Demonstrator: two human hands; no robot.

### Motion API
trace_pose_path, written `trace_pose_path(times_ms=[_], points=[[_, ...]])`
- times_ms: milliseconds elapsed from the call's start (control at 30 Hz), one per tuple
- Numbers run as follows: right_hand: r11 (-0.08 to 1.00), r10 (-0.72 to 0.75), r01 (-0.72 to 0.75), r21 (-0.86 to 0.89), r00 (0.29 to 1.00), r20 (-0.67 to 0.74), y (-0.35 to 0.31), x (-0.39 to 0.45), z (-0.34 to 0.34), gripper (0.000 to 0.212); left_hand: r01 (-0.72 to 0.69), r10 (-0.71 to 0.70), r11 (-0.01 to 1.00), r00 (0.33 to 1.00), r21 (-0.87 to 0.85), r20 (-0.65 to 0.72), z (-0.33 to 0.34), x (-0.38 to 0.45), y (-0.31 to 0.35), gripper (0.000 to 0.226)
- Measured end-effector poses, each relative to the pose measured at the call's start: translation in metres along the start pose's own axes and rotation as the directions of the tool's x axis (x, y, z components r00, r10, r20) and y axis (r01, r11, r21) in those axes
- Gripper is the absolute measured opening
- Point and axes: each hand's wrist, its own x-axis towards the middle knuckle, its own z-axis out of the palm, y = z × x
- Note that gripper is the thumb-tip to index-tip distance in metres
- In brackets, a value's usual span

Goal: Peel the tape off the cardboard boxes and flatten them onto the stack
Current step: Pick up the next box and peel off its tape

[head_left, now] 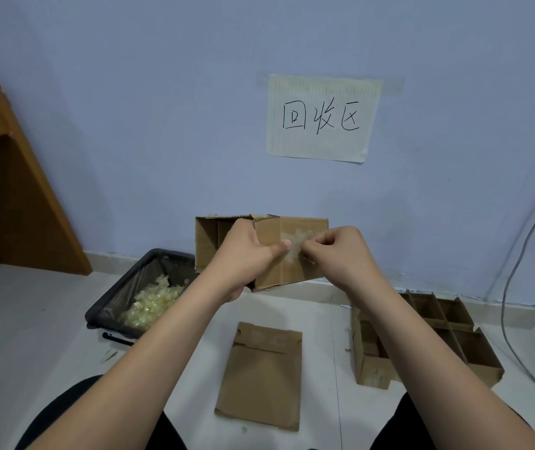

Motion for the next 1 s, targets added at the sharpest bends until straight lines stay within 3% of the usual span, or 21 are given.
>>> trace_pose_path(times_ms=[100,167,233,300,367,467,600,800,1000], points=[[0.997,-0.045,0.040,-0.073,0.996,-0.072,0.003,0.002,-0.005,0.023,0.039,-0.039,0.998,0.999,-0.044,0.001,-0.003,-0.003,0.006,0.039],[0.993,-0.090,0.081,-0.082,0.988,-0.122,0.004,0.003,-0.010,0.017,0.059,-0.061,0.995,0.998,-0.081,-0.017,-0.008,-0.003,0.009,0.040],[0.967,-0.249,0.237,-0.092,0.955,-0.161,0.005,0.003,-0.017,0.003,0.096,-0.099,0.989,0.995,-0.110,-0.015,-0.013,-0.003,0.011,0.037],[0.877,-0.473,0.454,-0.155,0.873,-0.121,0.005,0.002,-0.021,0.017,0.130,-0.130,0.979,0.991,-0.156,0.006,-0.019,-0.003,0.013,0.021],[0.819,-0.564,0.554,-0.149,0.825,-0.039,0.005,0.001,-0.021,0.024,0.156,-0.148,0.967,0.988,-0.202,0.055,-0.025,-0.003,0.016,0.015],[0.770,-0.610,0.606,-0.199,0.791,0.048,0.006,-0.001,-0.017,0.025,0.171,-0.147,0.965,0.980,-0.200,0.131,-0.035,-0.004,0.019,0.013],[0.732,-0.657,0.652,-0.196,0.752,0.052,0.003,-0.005,-0.010,0.023,0.198,-0.162,0.955,0.972,-0.223,0.169,-0.050,-0.003,0.019,0.014],[0.754,-0.635,0.639,-0.153,0.768,0.083,-0.004,-0.010,-0.009,0.012,0.243,-0.199,0.949,0.957,-0.203,0.213,-0.061,-0.003,0.017,0.030],[0.783,-0.596,0.609,-0.130,0.793,0.126,-0.006,-0.010,-0.006,0.008,0.240,-0.189,0.948,0.953,-0.210,0.237,-0.061,-0.005,0.018,0.025]])
